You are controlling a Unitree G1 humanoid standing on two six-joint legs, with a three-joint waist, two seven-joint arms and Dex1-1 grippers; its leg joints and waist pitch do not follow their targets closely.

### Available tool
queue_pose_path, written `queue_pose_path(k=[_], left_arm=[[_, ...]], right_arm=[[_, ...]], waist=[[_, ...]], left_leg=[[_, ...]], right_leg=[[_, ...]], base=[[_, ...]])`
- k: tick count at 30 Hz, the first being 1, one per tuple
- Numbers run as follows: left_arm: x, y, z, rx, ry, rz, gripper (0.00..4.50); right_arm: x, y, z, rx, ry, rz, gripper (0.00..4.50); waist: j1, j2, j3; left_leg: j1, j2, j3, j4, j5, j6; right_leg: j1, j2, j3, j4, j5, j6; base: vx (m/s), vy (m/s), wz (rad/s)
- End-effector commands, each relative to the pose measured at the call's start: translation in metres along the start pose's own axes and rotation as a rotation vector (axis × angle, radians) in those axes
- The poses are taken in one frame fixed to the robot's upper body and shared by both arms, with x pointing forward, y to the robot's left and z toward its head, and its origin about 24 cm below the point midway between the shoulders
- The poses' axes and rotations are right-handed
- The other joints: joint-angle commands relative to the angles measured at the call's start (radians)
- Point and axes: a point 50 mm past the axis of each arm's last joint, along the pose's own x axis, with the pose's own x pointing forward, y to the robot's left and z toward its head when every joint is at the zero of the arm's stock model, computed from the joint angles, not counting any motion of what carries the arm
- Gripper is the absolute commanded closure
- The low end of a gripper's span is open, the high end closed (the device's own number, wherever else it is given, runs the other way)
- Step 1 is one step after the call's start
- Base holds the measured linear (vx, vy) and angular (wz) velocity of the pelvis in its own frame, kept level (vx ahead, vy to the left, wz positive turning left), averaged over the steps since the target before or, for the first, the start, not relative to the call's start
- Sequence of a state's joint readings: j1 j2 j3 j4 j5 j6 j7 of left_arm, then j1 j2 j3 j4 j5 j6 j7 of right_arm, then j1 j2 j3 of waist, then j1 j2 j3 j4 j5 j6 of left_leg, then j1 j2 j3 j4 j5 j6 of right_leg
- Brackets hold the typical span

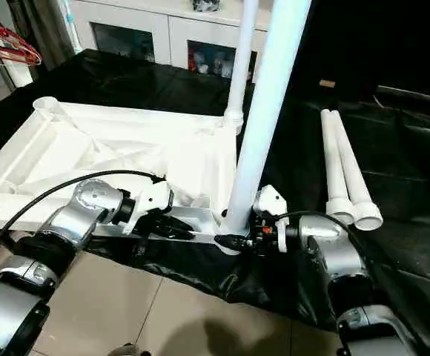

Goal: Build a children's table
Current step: Rotate leg to tighten

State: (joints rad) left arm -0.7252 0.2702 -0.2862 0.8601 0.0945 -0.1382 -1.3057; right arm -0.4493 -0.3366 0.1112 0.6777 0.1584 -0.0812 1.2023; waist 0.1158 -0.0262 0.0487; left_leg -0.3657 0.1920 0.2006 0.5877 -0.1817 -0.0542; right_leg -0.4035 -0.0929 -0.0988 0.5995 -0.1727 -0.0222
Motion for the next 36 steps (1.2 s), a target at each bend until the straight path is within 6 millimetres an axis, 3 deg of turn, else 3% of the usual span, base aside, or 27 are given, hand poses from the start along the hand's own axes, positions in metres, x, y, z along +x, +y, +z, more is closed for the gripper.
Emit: queue_pose_path(k=[1, 4, 6, 8, 9, 11, 12, 13, 14, 15, 16, 17, 19, 22, 23, 25, 31, 33, 36], left_arm=[[0.016, 0.009, 0.018, 0.002, -0.073, 0.109, 4.50], [0.024, 0.017, 0.027, -0.035, -0.093, 0.204, 4.50], [0.028, 0.021, 0.030, -0.044, -0.090, 0.248, 4.50], [0.037, 0.027, 0.036, -0.064, -0.063, 0.349, 4.50], [0.043, 0.030, 0.039, -0.087, -0.059, 0.404, 4.50], [0.048, 0.031, 0.041, -0.092, -0.053, 0.436, 4.50], [0.048, 0.031, 0.041, -0.092, -0.053, 0.436, 4.50], [0.050, 0.031, 0.042, -0.091, -0.053, 0.435, 4.50], [0.052, 0.030, 0.043, -0.088, -0.058, 0.431, 4.50], [0.055, 0.027, 0.044, -0.077, -0.071, 0.398, 4.50], [0.055, 0.026, 0.044, -0.070, -0.075, 0.383, 4.50], [0.056, 0.025, 0.044, -0.068, -0.076, 0.378, 4.50], [0.055, 0.023, 0.042, -0.058, -0.078, 0.354, 4.50], [0.050, 0.022, 0.038, -0.048, -0.090, 0.318, 4.50], [0.049, 0.021, 0.038, -0.046, -0.093, 0.309, 4.50], [0.045, 0.020, 0.035, -0.036, -0.098, 0.277, 4.50], [0.029, 0.012, 0.025, 0.015, -0.082, 0.146, 4.50], [0.024, 0.011, 0.024, 0.018, -0.089, 0.105, 4.50], [0.015, 0.006, 0.022, 0.017, -0.101, 0.020, 4.50]], right_arm=[[0.020, 0.000, -0.005, 0.049, -0.015, -0.116, 1.73], [0.028, -0.010, -0.008, 0.096, -0.021, -0.322, 1.75], [0.032, -0.012, -0.009, 0.108, -0.019, -0.388, 1.75], [0.041, -0.016, -0.011, 0.150, -0.019, -0.533, 1.75], [0.047, -0.018, -0.011, 0.192, -0.018, -0.618, 1.75], [0.053, -0.018, -0.009, 0.198, -0.019, -0.648, 1.75], [0.053, -0.018, -0.009, 0.198, -0.019, -0.648, 1.75], [0.056, -0.017, -0.007, 0.188, -0.027, -0.640, 1.75], [0.058, -0.016, -0.006, 0.183, -0.042, -0.633, 1.75], [0.060, -0.015, -0.003, 0.178, -0.062, -0.616, 1.41], [0.060, -0.015, -0.002, 0.178, -0.069, -0.608, 1.41], [0.061, -0.015, -0.002, 0.178, -0.071, -0.605, 1.06], [0.058, -0.016, -0.001, 0.164, -0.069, -0.591, 1.00], [0.050, -0.017, 0.000, 0.122, -0.064, -0.539, 0.78], [0.049, -0.017, 0.001, 0.116, -0.065, -0.524, 0.78], [0.044, -0.017, 0.002, 0.098, -0.070, -0.467, 0.78], [0.025, -0.003, 0.006, 0.006, -0.067, -0.152, 0.78], [0.018, 0.002, 0.004, 0.008, -0.041, -0.036, 0.78], [0.007, 0.008, 0.000, 0.004, 0.025, 0.103, 0.78]], waist=[[-0.001, -0.012, -0.055], [-0.014, -0.009, -0.053], [-0.017, -0.012, -0.052], [-0.018, -0.006, -0.053], [-0.021, -0.009, -0.057], [-0.021, -0.008, -0.058], [-0.018, 0.005, -0.059], [-0.019, -0.003, -0.061], [-0.017, -0.003, -0.063], [-0.014, 0.006, -0.064], [-0.015, 0.002, -0.065], [-0.014, 0.001, -0.065], [-0.016, 0.005, -0.064], [-0.016, 0.004, -0.061], [-0.017, -0.001, -0.062], [-0.016, 0.001, -0.061], [-0.005, 0.000, -0.061], [0.000, -0.006, -0.063], [0.004, -0.005, -0.062]], left_leg=[[0.011, 0.054, -0.025, -0.075, -0.243, 0.044], [0.018, 0.050, -0.031, -0.079, -0.285, 0.006], [0.019, 0.049, -0.031, -0.078, -0.291, 0.010], [0.021, 0.049, -0.031, -0.079, -0.288, 0.010], [0.018, 0.049, -0.033, -0.080, -0.274, 0.002], [0.019, 0.050, -0.031, -0.079, -0.264, 0.004], [0.021, 0.049, -0.030, -0.078, -0.262, 0.006], [0.012, 0.046, -0.027, -0.076, -0.238, 0.028], [0.010, 0.046, -0.026, -0.074, -0.223, 0.036], [0.010, 0.046, -0.026, -0.073, -0.204, 0.047], [0.009, 0.046, -0.025, -0.072, -0.197, 0.056], [0.008, 0.045, -0.024, -0.072, -0.191, 0.064], [0.009, 0.046, -0.024, -0.072, -0.202, 0.065], [0.011, 0.047, -0.025, -0.074, -0.231, 0.056], [0.011, 0.045, -0.024, -0.074, -0.235, 0.059], [0.008, 0.047, -0.025, -0.074, -0.232, 0.067], [0.006, 0.055, -0.022, -0.071, -0.213, 0.092], [0.006, 0.057, -0.022, -0.070, -0.203, 0.097], [0.004, 0.057, -0.021, -0.068, -0.190, 0.108]], right_leg=[[0.045, -0.082, 0.057, -0.083, -0.366, -0.178], [0.039, -0.085, 0.055, -0.096, -0.466, -0.149], [0.038, -0.084, 0.056, -0.102, -0.478, -0.139], [0.032, -0.083, 0.057, -0.101, -0.468, -0.139], [0.038, -0.082, 0.056, -0.097, -0.442, -0.142], [0.037, -0.079, 0.057, -0.093, -0.392, -0.157], [0.037, -0.080, 0.058, -0.092, -0.368, -0.166], [0.045, -0.077, 0.058, -0.084, -0.291, -0.182], [0.048, -0.077, 0.058, -0.081, -0.263, -0.186], [0.049, -0.078, 0.058, -0.076, -0.222, -0.196], [0.050, -0.076, 0.058, -0.075, -0.194, -0.205], [0.053, -0.075, 0.057, -0.072, -0.182, -0.210], [0.052, -0.076, 0.057, -0.074, -0.192, -0.213], [0.051, -0.078, 0.057, -0.082, -0.251, -0.202], [0.052, -0.076, 0.057, -0.083, -0.260, -0.198], [0.054, -0.077, 0.057, -0.082, -0.264, -0.192], [0.054, -0.075, 0.055, -0.074, -0.222, -0.211], [0.056, -0.077, 0.055, -0.070, -0.212, -0.218], [0.055, -0.076, 0.056, -0.066, -0.192, -0.230]], base=[[0.000, 0.000, 0.00], [0.000, 0.000, 0.00], [0.000, 0.000, 0.00], [0.000, 0.000, 0.00], [0.000, 0.000, 0.00], [0.000, 0.000, 0.00], [0.000, 0.000, 0.00], [0.000, 0.000, 0.00], [0.000, 0.000, 0.00], [0.000, 0.000, 0.00], [0.000, 0.000, 0.00], [0.000, 0.000, 0.00], [0.000, 0.000, 0.00], [0.000, 0.000, 0.00], [0.000, 0.000, 0.00], [0.000, 0.000, 0.00], [0.000, 0.000, 0.00], [0.000, 0.000, 0.00], [0.000, 0.000, 0.00]])
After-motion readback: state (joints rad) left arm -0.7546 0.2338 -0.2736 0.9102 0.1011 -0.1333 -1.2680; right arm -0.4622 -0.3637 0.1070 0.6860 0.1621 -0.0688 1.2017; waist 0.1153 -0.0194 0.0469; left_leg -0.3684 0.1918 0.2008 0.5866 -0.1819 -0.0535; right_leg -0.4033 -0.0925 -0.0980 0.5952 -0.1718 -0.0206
